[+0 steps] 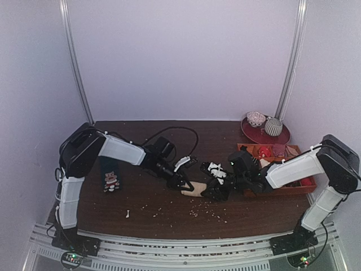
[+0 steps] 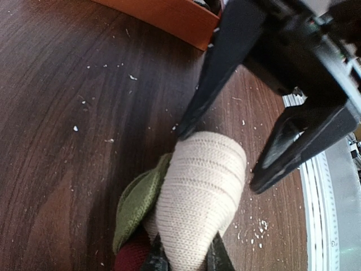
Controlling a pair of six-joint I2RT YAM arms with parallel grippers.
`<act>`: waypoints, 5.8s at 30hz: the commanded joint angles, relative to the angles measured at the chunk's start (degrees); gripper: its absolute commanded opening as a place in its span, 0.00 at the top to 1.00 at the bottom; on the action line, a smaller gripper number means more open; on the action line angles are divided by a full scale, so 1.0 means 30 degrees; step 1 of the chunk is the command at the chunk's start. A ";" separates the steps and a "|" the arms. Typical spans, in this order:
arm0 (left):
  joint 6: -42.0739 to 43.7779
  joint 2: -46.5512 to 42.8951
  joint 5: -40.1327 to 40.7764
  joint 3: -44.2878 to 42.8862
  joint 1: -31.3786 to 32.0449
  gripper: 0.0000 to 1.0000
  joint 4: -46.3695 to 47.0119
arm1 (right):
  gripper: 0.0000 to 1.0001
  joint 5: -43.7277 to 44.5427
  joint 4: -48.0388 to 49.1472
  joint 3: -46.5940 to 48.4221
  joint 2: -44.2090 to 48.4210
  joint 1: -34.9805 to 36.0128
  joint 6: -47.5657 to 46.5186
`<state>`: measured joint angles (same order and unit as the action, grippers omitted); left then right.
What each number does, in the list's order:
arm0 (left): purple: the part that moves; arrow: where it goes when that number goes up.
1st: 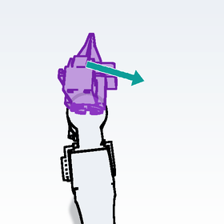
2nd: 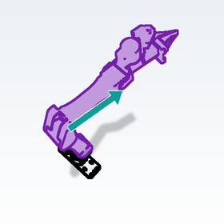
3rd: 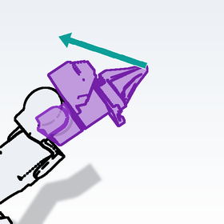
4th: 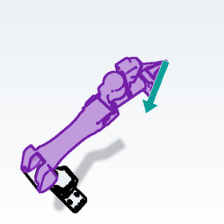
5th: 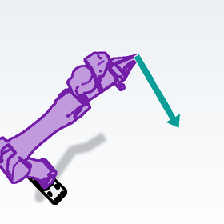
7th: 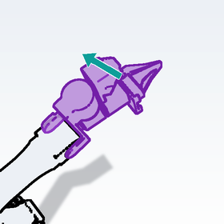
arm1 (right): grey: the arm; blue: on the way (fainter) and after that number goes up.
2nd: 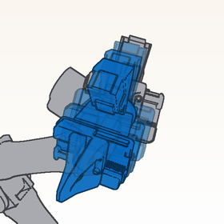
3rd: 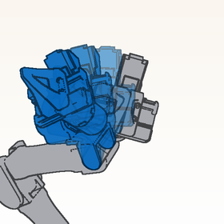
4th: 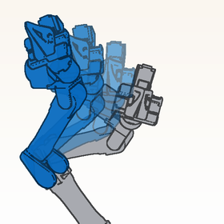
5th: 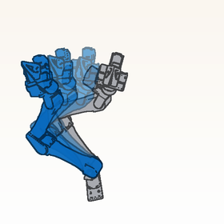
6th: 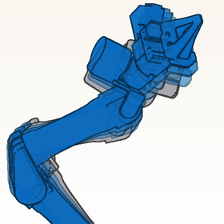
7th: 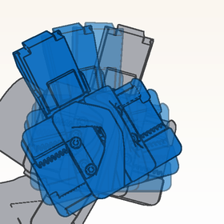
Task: Roll the socks
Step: Roll a pair of socks at the center of the board, then pick up the pair of socks from the center of the board, then move the storage box to the center of the board.
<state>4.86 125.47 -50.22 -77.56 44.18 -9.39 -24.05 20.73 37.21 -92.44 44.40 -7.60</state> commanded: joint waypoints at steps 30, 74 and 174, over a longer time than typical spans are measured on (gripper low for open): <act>-0.1341 -0.2150 0.3049 0.4823 -0.0284 0.32 0.8744 | 0.77 -0.4187 -0.5491 0.2296 -0.5138 -0.0717 0.6061; -0.1229 0.0543 0.3427 0.6788 -0.0281 0.95 0.6015 | 0.31 -0.1674 -1.0142 0.8531 -0.2937 -0.2145 0.3344; -0.6520 -1.0453 0.6477 0.7475 -0.4125 0.02 1.0676 | 1.00 1.2861 -1.6777 -0.0208 1.1429 -1.0260 1.2557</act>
<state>-19.75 96.88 -38.92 -50.72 31.86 31.83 11.79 -29.04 37.45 -55.61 12.36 28.25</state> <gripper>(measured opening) 0.983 0.230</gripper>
